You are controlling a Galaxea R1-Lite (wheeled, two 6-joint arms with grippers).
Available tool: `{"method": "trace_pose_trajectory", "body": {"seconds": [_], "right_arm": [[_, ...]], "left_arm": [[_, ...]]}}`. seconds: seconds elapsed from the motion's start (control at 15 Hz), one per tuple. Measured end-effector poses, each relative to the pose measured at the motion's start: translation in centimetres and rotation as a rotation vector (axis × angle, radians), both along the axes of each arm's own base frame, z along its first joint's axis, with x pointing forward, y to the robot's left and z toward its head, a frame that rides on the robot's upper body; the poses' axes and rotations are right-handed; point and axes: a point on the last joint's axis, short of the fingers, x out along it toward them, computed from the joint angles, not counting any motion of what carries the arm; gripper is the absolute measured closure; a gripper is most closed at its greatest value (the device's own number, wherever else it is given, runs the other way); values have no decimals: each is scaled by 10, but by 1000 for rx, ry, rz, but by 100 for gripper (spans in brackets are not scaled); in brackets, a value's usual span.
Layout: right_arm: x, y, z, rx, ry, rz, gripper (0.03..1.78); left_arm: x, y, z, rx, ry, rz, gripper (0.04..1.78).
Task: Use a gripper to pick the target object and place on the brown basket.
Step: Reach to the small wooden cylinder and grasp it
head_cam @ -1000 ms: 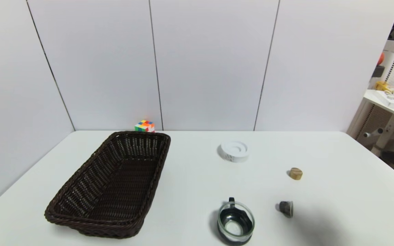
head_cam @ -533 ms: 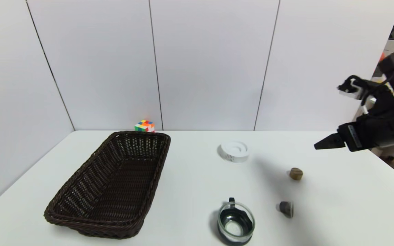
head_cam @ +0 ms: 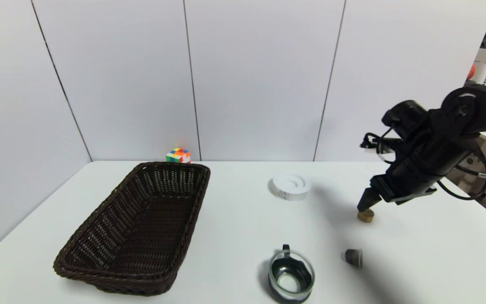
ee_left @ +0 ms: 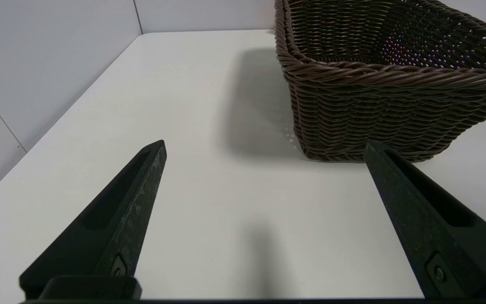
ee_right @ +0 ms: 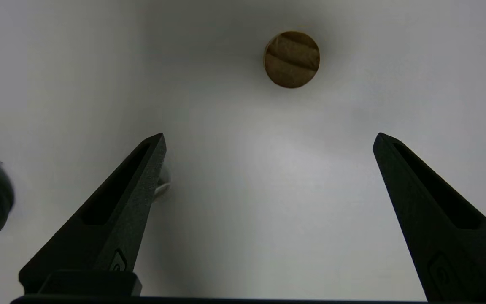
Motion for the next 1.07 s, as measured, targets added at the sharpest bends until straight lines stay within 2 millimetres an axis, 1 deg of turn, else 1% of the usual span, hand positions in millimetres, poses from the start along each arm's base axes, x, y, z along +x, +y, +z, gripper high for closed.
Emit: {"method": "trace_pose_trajectory", "body": {"seconds": [0.2,0.4,0.53,0.8,0.93,1.07], "right_arm": [[15,3,-22,-6,55,1,12],[26,5,-36,-12,82,-3,12],[32,5,-41,-16,90,-3,12],[40,3,-45,-30,84,-12,12],[42,0,-47,-46,83,-22,50],[42,-2,-48,-51,85,-30,77]], "left_arm": [[0,0,0,0,0,0,13],[0,0,0,0,0,0,13],[0,0,0,0,0,0,13],[0,0,0,0,1,0,13],[0,0,0,0,0,0,13],[0,0,0,0,0,0,13]]}}
